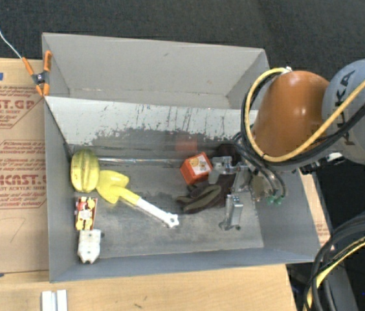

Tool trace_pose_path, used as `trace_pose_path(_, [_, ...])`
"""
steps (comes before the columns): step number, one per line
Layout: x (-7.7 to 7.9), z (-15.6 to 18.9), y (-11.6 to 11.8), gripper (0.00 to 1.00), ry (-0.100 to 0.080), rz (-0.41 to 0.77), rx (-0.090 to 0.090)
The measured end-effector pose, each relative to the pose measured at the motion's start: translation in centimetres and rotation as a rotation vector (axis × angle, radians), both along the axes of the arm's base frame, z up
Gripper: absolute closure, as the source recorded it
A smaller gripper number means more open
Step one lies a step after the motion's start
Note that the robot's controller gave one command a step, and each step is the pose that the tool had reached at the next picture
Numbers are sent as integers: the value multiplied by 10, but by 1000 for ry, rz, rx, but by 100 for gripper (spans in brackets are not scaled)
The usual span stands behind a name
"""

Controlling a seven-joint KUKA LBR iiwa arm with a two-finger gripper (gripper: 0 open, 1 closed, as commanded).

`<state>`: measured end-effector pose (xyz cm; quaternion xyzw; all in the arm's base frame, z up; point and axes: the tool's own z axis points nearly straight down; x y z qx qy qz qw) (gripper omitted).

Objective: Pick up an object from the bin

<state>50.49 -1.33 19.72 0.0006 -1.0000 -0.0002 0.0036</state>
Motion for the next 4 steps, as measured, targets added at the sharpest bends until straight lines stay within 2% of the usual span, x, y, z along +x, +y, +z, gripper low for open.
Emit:
trace_pose_path(1, [2,4,0,0,-8,0,0])
trace_pose_path(2, [31,-114,-70,0,-7,-3,0])
trace_pose_path(3, [36,-146,-81,0,-12,16,-2])
trace_pose_path(4, [25,-128,-66,0,-7,413,2])
